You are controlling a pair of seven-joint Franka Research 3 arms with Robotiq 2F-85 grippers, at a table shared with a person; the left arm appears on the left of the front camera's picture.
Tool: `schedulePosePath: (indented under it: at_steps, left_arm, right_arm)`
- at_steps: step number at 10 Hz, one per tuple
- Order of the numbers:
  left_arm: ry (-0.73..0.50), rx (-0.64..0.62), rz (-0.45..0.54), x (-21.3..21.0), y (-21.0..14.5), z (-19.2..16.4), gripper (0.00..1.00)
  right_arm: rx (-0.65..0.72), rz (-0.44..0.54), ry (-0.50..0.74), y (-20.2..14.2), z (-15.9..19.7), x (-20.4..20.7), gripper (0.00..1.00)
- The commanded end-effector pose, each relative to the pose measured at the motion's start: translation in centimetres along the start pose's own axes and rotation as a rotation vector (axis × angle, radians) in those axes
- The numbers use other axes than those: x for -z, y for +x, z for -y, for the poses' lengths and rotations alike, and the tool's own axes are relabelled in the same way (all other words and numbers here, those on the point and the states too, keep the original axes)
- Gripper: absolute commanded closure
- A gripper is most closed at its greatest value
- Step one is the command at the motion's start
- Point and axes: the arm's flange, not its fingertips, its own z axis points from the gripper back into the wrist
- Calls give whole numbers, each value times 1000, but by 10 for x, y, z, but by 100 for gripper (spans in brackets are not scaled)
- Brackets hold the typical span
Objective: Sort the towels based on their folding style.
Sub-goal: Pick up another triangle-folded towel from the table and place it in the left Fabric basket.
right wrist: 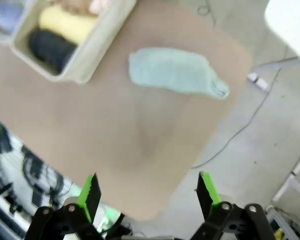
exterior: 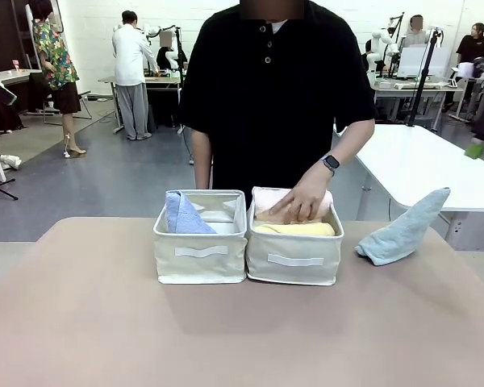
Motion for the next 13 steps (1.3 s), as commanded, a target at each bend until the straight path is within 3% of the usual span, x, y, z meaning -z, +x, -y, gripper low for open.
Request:
schedulePosePath:
  at_steps: [1, 2, 3, 8, 11, 12, 13]
  left_arm:
    - [0, 5, 10, -2, 0, 1, 0]
    - [0, 5, 10, -2, 0, 1, 0]
    - [0, 5, 10, -2, 0, 1, 0]
    - [0, 5, 10, -2, 0, 1, 0]
    - [0, 5, 10, -2, 0, 1, 0]
    - [0, 5, 10, -2, 0, 1, 0]
    - [0, 5, 10, -2, 0, 1, 0]
  right_arm:
    - [-2, 83, -56, -13, -12, -8, 0]
    - [-58, 79, -75, -27, -28, -20, 0]
    - [-1, 27, -30, 7, 0, 0, 0]
    - [-3, 21, -41, 3, -1, 4, 0]
    - [241, -29, -105, 42, 41, 45, 0]
    - [220, -67, -111, 51, 47, 54, 0]
    - [107, -95, -115, 54, 49, 57, 0]
